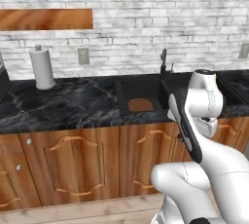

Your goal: Move the cutting board and knife to the sink. Then move spray from the cabinet to the counter.

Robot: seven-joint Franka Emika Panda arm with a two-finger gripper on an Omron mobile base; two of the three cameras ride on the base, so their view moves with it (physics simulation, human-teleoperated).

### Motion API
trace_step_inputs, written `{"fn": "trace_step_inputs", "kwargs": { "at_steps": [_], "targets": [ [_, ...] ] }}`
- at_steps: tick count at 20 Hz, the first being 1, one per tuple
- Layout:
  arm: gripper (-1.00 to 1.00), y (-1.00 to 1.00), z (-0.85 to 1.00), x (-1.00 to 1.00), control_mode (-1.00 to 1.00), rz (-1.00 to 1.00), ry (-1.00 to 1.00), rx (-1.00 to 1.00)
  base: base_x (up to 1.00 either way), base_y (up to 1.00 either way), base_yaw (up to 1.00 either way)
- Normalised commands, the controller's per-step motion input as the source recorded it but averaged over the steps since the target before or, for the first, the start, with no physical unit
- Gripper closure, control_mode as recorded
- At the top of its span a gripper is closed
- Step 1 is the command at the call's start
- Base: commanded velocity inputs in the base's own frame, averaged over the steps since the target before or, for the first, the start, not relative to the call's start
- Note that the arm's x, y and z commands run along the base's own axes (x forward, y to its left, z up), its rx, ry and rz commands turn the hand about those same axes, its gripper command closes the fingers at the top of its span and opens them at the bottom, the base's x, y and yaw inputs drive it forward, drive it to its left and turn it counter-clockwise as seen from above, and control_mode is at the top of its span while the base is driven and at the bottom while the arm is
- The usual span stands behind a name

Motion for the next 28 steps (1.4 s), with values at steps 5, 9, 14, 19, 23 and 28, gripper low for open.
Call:
{"fn": "trace_step_inputs", "kwargs": {
  "at_steps": [5, 9, 14, 19, 23, 28],
  "targets": [
    [1.0, 0.0, 0.0, 0.0, 1.0, 0.0, 0.0, 0.0, 0.65, -0.34, 0.0],
    [1.0, 0.0, 0.0, 0.0, 1.0, 0.0, 0.0, 0.0, 0.64, -0.3, 0.0],
    [1.0, 0.0, 0.0, 0.0, 1.0, 0.0, 0.0, 0.0, 0.57, -0.23, 0.0],
    [1.0, 0.0, 0.0, 0.0, 1.0, 0.0, 0.0, 0.0, 0.38, -0.21, 0.04],
    [1.0, 0.0, 0.0, 0.0, 1.0, 0.0, 0.0, 0.0, 0.18, -0.09, 0.01],
    [1.0, 0.0, 0.0, 0.0, 1.0, 0.0, 0.0, 0.0, 0.43, -0.17, 0.0]
  ]
}}
